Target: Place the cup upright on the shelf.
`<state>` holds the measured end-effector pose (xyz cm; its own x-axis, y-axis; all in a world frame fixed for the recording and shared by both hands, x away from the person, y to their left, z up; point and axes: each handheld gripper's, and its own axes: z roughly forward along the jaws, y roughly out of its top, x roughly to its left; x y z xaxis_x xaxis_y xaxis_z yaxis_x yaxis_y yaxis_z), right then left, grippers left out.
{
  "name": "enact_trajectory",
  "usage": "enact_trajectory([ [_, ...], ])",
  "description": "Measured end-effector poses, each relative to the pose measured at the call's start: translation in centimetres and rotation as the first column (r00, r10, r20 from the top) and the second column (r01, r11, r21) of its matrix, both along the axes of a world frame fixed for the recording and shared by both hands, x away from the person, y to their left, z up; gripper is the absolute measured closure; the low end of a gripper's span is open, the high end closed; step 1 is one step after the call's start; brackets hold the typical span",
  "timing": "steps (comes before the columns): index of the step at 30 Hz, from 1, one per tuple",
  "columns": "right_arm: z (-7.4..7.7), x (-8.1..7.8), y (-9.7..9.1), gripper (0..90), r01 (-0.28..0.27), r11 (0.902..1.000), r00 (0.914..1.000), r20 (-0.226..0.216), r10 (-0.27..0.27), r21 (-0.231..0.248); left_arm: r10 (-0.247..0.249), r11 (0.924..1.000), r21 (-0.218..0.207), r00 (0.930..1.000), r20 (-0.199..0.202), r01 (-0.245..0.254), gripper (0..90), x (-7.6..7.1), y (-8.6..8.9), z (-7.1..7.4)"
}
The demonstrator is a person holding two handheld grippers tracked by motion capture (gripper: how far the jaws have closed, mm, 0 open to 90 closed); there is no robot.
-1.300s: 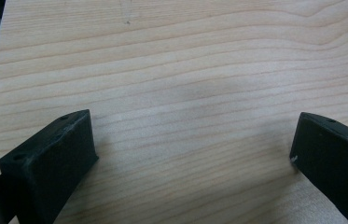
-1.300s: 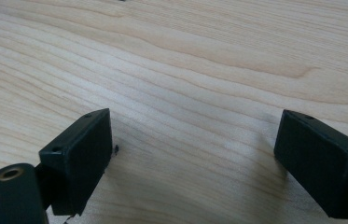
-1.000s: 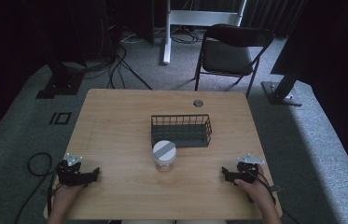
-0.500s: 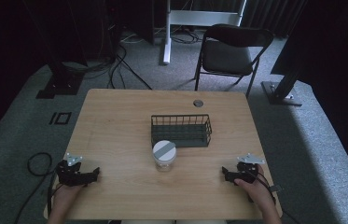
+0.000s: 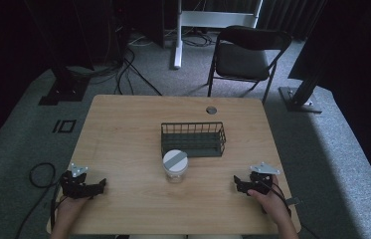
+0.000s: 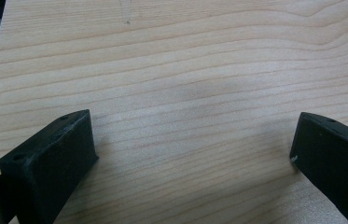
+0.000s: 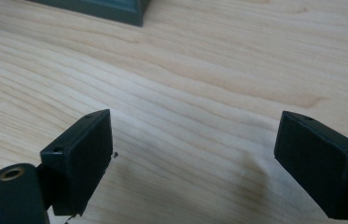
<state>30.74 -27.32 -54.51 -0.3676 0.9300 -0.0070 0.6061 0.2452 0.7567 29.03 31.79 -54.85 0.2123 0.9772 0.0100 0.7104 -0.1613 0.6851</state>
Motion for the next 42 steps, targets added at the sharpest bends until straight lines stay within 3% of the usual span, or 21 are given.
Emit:
enact_trajectory([
  [10,1.0,0.2,0.8,11.3,-0.044,0.9985,0.9988,0.022,0.043,0.033,-0.013,0.9999,-0.001,0.9999,0.001,0.013,0.2,0.0,-0.1,0.0],
  [27,1.8,0.5,3.3,11.4,-0.133,0.9898,0.9902,0.048,0.131,0.05,-0.012,0.9999,-0.002,0.9999,0.001,0.012,0.1,0.0,-0.1,0.0],
  [42,2.1,0.6,6.6,13.5,-0.229,0.9729,0.9714,0.072,0.226,0.032,-0.012,0.9999,-0.001,0.9999,-0.001,0.012,0.1,0.0,-0.1,0.0],
])
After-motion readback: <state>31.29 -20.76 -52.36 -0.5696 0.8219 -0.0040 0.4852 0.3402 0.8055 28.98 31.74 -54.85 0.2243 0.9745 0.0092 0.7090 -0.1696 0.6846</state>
